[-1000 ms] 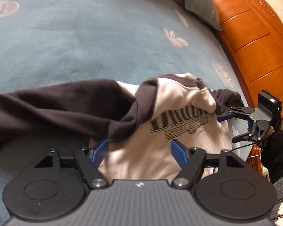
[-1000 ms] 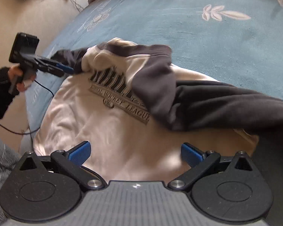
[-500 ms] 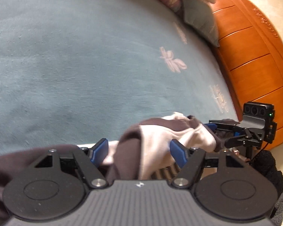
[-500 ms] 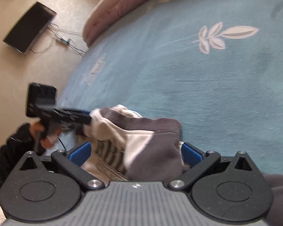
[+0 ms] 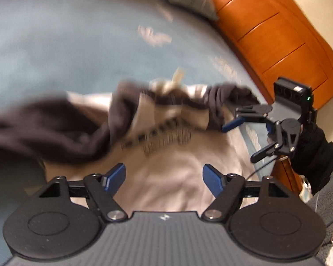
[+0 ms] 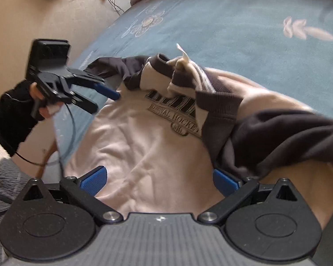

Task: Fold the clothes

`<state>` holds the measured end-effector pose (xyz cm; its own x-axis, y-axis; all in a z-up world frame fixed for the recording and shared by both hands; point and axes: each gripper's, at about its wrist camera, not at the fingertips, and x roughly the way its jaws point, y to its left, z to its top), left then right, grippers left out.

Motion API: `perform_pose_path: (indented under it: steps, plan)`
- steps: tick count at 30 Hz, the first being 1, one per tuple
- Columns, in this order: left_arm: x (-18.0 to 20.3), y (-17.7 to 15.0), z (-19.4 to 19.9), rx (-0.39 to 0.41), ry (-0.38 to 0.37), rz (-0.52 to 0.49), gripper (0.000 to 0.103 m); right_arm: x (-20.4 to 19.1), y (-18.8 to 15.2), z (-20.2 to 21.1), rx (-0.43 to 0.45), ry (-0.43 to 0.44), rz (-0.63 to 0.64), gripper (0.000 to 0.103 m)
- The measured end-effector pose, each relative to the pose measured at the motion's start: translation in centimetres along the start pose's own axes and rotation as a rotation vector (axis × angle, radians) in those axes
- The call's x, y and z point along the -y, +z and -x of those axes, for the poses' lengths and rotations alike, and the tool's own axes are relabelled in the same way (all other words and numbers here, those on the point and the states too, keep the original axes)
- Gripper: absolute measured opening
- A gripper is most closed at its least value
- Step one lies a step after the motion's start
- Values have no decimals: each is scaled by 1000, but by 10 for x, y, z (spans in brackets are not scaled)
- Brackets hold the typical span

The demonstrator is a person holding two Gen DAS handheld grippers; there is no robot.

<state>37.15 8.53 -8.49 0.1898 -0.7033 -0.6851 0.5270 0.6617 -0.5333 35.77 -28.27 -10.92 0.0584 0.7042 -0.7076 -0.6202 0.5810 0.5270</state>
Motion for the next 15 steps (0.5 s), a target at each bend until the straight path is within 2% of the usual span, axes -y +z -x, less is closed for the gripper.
perform_pose_path:
  steps: [3,5,9,11,15]
  plan:
    - [-5,27,-9,72,5,-28,76,12,12,3,75,-30,0,103]
    - [-19,38,-25,69,11,-10,77,26,23,-8,99,-13,-43,103]
    - [-36,39,-58,16,82,49,74,38,35,-33,116,37,-102,103]
    - [-26,33,-58,37,59,15,74,33,35,-35,129,44,-92,103]
    - [-1,11,-40,32,-126,-44,76,17,25,-26,131,103,-64,103]
